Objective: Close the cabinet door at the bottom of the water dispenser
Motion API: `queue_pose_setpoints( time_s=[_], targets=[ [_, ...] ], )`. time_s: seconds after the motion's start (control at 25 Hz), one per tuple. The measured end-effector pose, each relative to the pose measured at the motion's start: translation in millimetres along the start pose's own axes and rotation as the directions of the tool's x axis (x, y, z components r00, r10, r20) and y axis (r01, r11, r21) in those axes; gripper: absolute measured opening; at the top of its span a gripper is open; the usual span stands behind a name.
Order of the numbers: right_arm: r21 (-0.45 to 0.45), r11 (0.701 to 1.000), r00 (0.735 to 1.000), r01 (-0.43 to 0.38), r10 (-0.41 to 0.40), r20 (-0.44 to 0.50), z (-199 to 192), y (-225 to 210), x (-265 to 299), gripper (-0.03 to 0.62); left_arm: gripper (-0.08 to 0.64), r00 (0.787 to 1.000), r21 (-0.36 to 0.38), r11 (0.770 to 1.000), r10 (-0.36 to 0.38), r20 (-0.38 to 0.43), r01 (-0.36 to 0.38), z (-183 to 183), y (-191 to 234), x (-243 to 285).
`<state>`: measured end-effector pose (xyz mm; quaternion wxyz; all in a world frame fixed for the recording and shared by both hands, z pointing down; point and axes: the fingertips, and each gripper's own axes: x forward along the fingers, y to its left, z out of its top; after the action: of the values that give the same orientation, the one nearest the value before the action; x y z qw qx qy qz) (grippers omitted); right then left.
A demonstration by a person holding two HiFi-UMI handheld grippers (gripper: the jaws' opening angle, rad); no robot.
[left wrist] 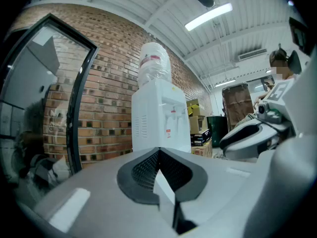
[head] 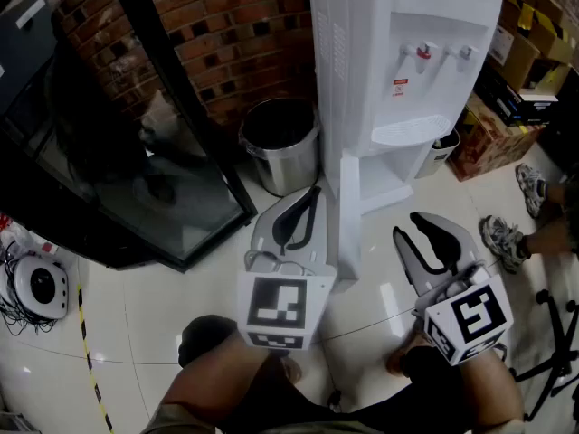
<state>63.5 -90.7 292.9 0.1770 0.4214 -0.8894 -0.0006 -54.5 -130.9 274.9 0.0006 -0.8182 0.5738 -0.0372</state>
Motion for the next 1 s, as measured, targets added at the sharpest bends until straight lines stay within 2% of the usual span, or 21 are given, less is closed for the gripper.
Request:
queue_pose_setpoints(
  time_s=[0.12,0.24,0.36,0.52,0.68,0.88,1.0],
  targets=[
    [-0.017,0.996,0.995,-0.090,0.089,-0.049,-11.5,23.9,19.9,0.175,0.000,1.000,-0.002,1.000,0.006,-0.006,-0.006,-1.1,4.5,5.9],
    [-0.064,0.981,0.978,-0.182,0.174,-0.111,-26.7,48.6,38.1,0.204,0.000,1.000,0.002,1.000,0.016,-0.010,-0.016,-3.0,9.8,10.4],
    [-0.087,0.962,0.955,-0.259,0.241,-0.171,-44.8,68.4,53.8,0.215,0.000,0.999,0.001,1.000,0.029,-0.020,-0.029,-6.5,15.7,11.7],
    [-0.101,0.941,0.924,-0.322,0.289,-0.250,-71.3,78.9,68.2,0.219,0.000,0.998,0.038,0.999,0.039,-0.046,-0.037,-15.1,16.6,6.8],
    [-0.081,0.918,0.877,-0.388,0.341,-0.339,-94.0,90.1,74.5,0.238,0.000,0.994,0.059,0.997,0.047,-0.097,-0.042,-27.1,16.0,-4.6],
    [-0.148,0.891,0.834,-0.429,0.328,-0.443,-118.0,102.6,78.1,0.249,0.000,0.990,0.078,0.996,0.048,-0.130,-0.038,-45.4,9.6,-13.2],
    [-0.190,0.887,0.830,-0.422,0.294,-0.475,-130.8,107.1,77.6,0.241,0.000,0.989,0.084,0.996,0.039,-0.144,-0.027,-57.2,5.0,-8.9]
  ],
)
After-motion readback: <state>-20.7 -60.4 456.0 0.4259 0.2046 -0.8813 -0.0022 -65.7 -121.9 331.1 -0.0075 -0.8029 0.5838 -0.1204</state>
